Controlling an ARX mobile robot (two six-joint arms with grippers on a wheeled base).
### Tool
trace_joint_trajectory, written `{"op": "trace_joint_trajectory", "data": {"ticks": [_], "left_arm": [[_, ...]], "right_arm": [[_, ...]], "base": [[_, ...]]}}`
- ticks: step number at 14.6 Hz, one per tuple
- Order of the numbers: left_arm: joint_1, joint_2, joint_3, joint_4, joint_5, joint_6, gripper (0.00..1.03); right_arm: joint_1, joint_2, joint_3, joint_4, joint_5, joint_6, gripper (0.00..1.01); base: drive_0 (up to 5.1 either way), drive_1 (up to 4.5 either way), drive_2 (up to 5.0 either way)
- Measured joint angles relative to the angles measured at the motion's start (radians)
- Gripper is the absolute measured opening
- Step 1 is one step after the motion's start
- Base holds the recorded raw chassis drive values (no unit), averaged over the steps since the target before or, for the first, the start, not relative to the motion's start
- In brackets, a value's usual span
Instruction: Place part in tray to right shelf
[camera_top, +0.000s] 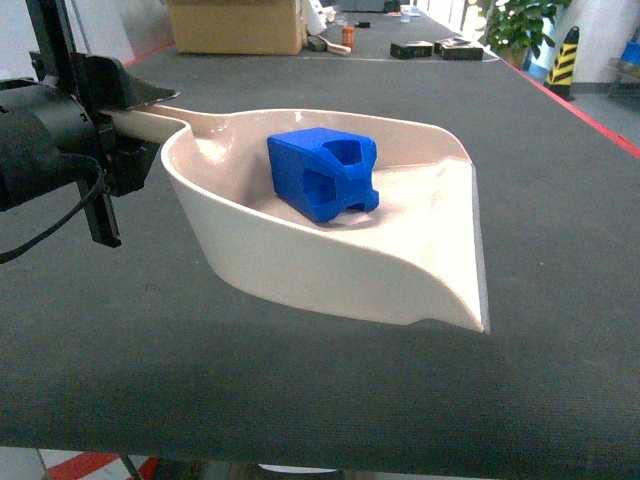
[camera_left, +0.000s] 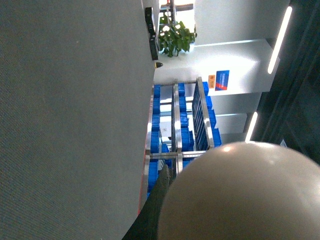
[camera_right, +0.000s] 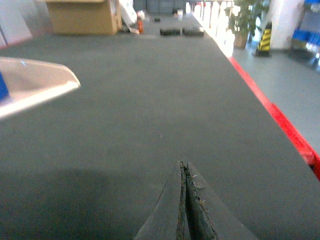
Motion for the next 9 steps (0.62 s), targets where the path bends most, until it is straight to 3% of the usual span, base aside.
{"op": "trace_joint_trajectory", "data": {"ticks": [1, 3, 4, 6, 9], "left_arm": [[0.0, 0.0, 0.0, -0.002, 0.001, 0.0, 0.12], [0.0, 0.0, 0.0, -0.001, -0.001, 0.0, 0.12], [0.0, 0.0, 0.0, 0.0, 0.0, 0.0, 0.12], [0.0, 0.0, 0.0, 0.0, 0.0, 0.0, 0.12], [0.005, 0.0, 0.0, 0.0, -0.005, 0.0, 0.12]], "right_arm": [[0.0, -0.109, 0.0, -0.089, 0.0, 0.0, 0.02], [0.0, -0.109, 0.0, -0.088, 0.0, 0.0, 0.02], [0.0, -0.109, 0.0, -0.089, 0.0, -0.001, 0.09], [0.0, -0.109, 0.0, -0.089, 0.0, 0.0, 0.4], [0.0, -0.109, 0.0, -0.089, -0.001, 0.0, 0.8]], "base": [[0.0, 0.0, 0.0], [0.0, 0.0, 0.0], [0.0, 0.0, 0.0], [1.7, -1.36, -0.3], [4.8, -3.69, -0.9]]}}
